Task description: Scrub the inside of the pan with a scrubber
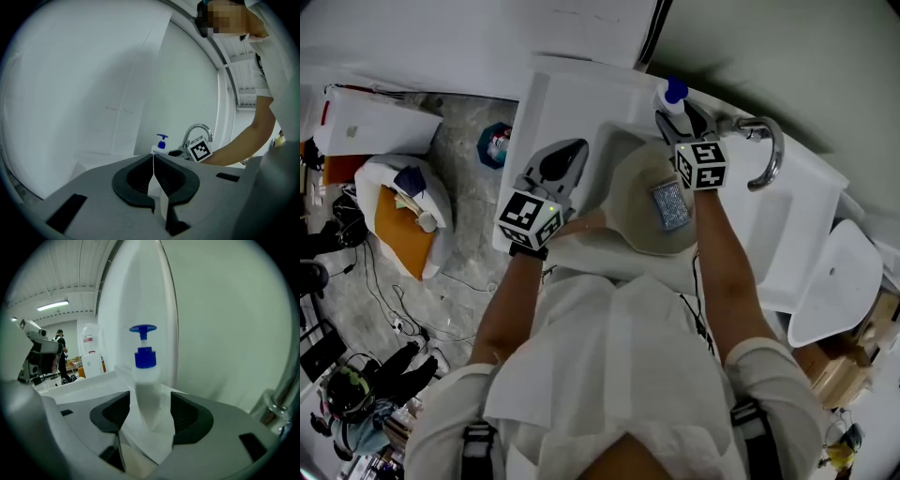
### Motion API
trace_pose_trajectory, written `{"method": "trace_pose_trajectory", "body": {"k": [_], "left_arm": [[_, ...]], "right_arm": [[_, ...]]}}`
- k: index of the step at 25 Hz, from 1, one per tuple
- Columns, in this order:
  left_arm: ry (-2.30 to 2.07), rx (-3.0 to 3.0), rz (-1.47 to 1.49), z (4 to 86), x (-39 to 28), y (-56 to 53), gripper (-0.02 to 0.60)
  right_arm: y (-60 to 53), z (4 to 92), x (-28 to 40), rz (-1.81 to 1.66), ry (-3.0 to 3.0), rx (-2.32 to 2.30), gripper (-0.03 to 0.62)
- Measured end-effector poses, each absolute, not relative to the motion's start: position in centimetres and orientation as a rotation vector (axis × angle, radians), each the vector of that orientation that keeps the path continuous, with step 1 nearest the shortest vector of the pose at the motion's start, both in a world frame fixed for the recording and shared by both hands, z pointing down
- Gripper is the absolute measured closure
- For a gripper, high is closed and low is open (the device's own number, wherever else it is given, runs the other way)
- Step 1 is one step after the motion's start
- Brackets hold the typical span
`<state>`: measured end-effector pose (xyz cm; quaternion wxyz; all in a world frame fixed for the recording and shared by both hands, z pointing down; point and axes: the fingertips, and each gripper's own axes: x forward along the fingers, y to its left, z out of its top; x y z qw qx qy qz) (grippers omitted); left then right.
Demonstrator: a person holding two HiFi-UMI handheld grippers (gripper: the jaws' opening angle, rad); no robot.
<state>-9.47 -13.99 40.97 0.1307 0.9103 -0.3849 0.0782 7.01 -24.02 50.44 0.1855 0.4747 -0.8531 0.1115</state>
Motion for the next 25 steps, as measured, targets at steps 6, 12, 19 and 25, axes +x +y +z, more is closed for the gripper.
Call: {"method": "trace_pose_trajectory", "body": {"k": [6, 12, 19, 25], "left_arm": [[-1.074, 2.679, 0.224, 40.5, -7.9, -13.2, 0.563], [-0.997, 2.71, 0.265, 40.8, -6.1, -11.4, 0.563], [-0.916, 2.74, 0.333, 42.0, -3.6, -9.4, 0.561], [-0.875, 2.746, 0.391, 43.4, -2.3, -8.2, 0.561]], "right_arm": [[-18.8, 49.4, 9.1, 0.335, -2.391, 1.375, 0.344], [-11.9, 50.8, 11.5, 0.44, -2.32, 1.379, 0.344], [-6.2, 55.4, 12.5, 0.585, -2.178, 1.221, 0.344], [-3.5, 61.1, 11.7, 0.681, -1.999, 0.977, 0.345]]}}
